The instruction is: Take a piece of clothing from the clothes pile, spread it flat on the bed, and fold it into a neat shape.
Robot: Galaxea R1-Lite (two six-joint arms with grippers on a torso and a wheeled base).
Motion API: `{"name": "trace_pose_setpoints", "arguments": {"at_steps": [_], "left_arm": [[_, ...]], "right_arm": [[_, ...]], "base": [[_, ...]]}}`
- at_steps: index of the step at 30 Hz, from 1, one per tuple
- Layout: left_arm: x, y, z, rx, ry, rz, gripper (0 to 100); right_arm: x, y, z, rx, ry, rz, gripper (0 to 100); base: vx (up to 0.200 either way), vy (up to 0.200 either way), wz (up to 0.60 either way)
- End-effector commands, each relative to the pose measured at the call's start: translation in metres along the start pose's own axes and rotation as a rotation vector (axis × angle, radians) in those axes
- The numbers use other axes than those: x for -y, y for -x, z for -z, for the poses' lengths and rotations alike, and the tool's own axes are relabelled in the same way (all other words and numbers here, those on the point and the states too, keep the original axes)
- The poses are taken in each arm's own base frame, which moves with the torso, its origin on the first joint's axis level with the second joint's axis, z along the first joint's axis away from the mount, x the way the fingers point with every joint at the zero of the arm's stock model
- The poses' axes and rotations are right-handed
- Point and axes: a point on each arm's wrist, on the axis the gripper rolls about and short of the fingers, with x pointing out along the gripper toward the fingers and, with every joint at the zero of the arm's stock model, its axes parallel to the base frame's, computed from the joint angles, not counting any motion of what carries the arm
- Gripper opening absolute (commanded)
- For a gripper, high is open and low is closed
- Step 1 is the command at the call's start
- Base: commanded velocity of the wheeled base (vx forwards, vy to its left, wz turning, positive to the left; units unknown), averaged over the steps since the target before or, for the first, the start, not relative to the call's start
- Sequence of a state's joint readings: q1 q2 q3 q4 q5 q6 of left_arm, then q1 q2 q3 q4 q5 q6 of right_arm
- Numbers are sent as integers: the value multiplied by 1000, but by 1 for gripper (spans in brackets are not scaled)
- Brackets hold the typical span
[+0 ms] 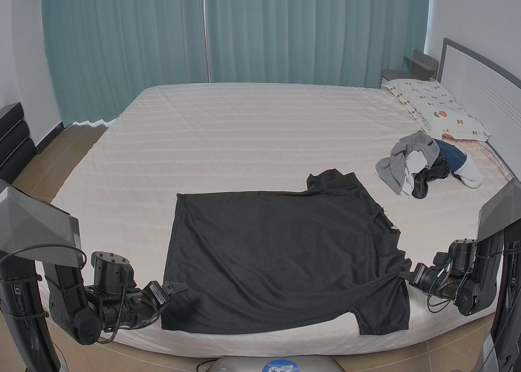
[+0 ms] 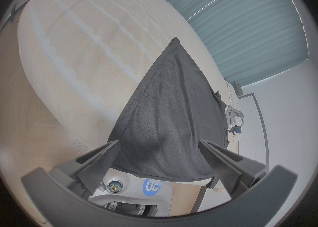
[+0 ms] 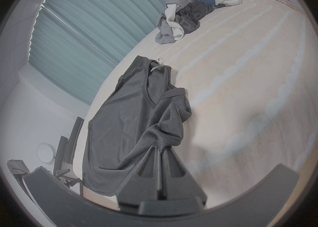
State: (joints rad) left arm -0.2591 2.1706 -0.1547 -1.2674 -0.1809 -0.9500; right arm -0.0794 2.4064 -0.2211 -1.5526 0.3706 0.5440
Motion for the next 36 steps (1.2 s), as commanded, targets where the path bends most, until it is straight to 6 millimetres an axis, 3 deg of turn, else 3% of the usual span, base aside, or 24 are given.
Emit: {"name": "trace_pose_setpoints", "arguments": {"at_steps": [1, 2, 13, 18, 24, 36], "left_arm": [[0, 0, 0, -1, 0, -1, 100], [0, 0, 0, -2, 0, -2, 100], [0, 0, 0, -1, 0, -1, 100], [0, 0, 0, 0, 1, 0, 100], [0, 0, 0, 1, 1, 1, 100], [1, 0, -1, 4, 4, 7, 100]], "right_arm": [[0, -1, 0, 2, 4, -6, 0], [-1, -2, 0, 3, 6, -6, 100], [-5, 24, 0, 7, 4, 3, 100], [-1, 35, 17, -103, 41, -15, 100], [8, 27, 26, -157, 91, -13, 100], [14, 10, 24, -143, 119, -20, 100]], "base": [[0, 0, 0], [0, 0, 0], [0, 0, 0], [0, 0, 0], [0, 0, 0], [0, 0, 0]]}}
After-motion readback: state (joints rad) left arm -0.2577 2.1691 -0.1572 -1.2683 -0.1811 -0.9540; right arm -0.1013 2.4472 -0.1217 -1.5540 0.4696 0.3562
